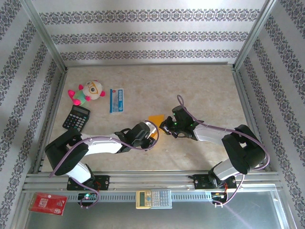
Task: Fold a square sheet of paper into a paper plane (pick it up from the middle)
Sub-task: Fold the wing for the fifth time at the center of the table.
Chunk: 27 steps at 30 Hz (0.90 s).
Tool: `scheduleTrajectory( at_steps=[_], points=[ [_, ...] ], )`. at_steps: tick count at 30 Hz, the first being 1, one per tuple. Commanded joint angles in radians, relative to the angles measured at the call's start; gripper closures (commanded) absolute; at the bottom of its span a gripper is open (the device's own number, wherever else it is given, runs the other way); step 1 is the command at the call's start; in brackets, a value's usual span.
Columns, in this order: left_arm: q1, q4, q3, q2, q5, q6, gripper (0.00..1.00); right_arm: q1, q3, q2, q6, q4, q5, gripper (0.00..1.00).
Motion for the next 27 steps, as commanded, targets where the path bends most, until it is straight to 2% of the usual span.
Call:
scheduleTrajectory(
  at_steps=[1,8,27],
  points=[
    [-0.022,-0.048,0.043,0.030,-0.079,0.054,0.52,0.015,-0.014,-0.018,0.019,0.019,-0.008,1.00],
    [-0.037,-0.085,0.080,0.075,-0.165,0.073,0.56,0.020,-0.019,-0.010,0.026,0.035,-0.012,1.00],
    [-0.039,-0.078,0.082,0.085,-0.137,0.061,0.79,0.028,-0.031,0.015,0.041,0.069,-0.016,1.00]
  ],
)
